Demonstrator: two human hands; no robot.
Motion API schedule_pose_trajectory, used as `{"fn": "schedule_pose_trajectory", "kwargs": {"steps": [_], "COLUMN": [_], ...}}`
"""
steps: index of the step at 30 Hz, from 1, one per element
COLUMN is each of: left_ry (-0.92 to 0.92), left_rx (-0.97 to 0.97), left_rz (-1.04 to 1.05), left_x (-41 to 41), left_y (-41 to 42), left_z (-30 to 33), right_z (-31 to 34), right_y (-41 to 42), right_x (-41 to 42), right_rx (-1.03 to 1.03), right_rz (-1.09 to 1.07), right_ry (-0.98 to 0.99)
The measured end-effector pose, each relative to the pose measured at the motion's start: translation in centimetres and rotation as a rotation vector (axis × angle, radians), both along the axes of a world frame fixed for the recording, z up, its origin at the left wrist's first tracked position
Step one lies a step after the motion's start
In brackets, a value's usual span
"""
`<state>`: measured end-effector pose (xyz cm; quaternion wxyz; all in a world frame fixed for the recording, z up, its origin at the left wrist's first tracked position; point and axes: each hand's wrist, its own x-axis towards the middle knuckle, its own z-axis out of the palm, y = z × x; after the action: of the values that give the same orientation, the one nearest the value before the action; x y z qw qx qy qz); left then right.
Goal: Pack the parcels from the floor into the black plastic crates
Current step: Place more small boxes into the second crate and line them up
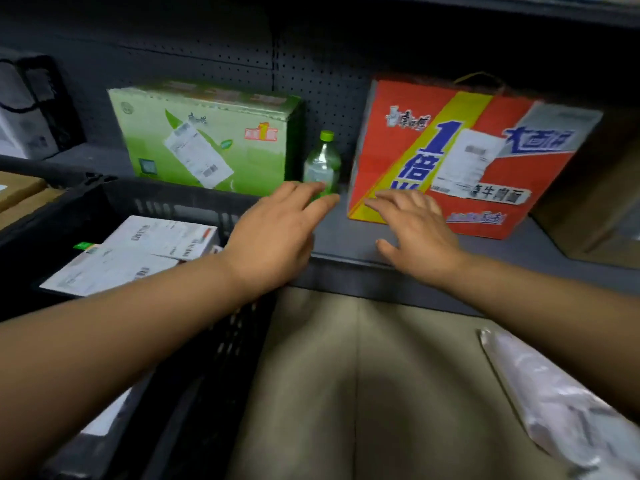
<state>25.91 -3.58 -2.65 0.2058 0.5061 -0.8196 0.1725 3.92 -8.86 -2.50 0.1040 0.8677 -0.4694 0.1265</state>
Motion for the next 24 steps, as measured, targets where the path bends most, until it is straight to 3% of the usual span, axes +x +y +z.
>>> {"fn": "schedule_pose_trajectory", "kwargs": {"steps": [3, 11, 19, 24], "left_ry": [-0.048, -0.07, -0.034, -0.041], "left_rx": [0.006, 0.288, 0.472, 0.585], "left_rz": [-0.091, -0.217, -0.328, -0.366], "left_x": [-6.5, -22.1, -31.8, -34.4], "left_y": [-1.4, -2.3, 2.1, 4.4], "left_z": [-0.4, -4.7, -12.0, -15.3], "right_z": [0.4, -3.5, -11.5, -14.3], "right_y": [0.5, 3.6, 12.9, 19.3], "right_x": [-6.7, -23.8, -35.5, -37.3], "right_rx": [-0.021, 0.081, 0.41, 0.652], "right_rz": [-0.051, -0.245, -0.507, -0.476], "right_ry": [0.044, 0.208, 0.192, 0.083]}}
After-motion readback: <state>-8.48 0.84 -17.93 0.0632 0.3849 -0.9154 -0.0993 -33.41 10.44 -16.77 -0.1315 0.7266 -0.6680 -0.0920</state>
